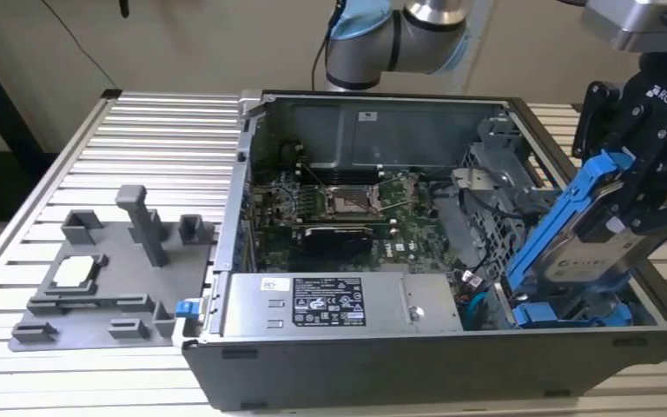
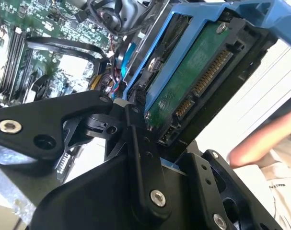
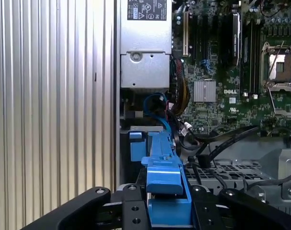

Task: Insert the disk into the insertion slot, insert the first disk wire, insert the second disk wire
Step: 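Insert the disk into the insertion slot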

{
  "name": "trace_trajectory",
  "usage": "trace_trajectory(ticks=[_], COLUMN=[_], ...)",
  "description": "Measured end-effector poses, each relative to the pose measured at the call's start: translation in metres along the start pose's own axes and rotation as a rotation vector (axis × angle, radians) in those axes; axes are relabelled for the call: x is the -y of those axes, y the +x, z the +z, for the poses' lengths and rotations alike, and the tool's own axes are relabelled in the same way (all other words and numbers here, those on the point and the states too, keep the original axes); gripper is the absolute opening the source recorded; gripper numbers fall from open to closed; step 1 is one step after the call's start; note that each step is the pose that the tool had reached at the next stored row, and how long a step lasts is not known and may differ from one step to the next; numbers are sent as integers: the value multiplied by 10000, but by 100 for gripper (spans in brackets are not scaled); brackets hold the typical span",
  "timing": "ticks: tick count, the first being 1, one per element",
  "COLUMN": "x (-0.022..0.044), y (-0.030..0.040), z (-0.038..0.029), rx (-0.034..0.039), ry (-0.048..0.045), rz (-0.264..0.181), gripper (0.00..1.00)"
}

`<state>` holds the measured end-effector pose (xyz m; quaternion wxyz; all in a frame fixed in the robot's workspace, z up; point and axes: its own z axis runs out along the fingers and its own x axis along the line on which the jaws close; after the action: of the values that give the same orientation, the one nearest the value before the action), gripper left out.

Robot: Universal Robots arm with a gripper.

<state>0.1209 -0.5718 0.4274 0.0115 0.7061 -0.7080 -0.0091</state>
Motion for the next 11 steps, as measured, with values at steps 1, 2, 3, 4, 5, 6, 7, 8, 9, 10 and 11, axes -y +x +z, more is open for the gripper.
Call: trace_trajectory(ticks=[1, 2, 3, 4, 5, 6, 7, 8, 9, 10, 11], x=[3, 7, 11, 15, 19, 23, 26, 30, 32, 35, 37], y=[0, 0, 0, 0, 0, 0, 0, 0, 0, 0, 0], z=[12, 24, 36, 47, 59, 71, 85, 99, 111, 124, 135], rx=[0, -1, -1, -1, -1, -1, 3, 4, 5, 7, 9], ry=[1, 1, 1, 2, 2, 2, 2, 2, 2, 2, 2], rz=[-1, -2, -3, -3, -3, -2, -2, -3, -2, -3, -3], gripper=[33, 33, 33, 33, 33, 33, 33, 33, 33, 33, 33])
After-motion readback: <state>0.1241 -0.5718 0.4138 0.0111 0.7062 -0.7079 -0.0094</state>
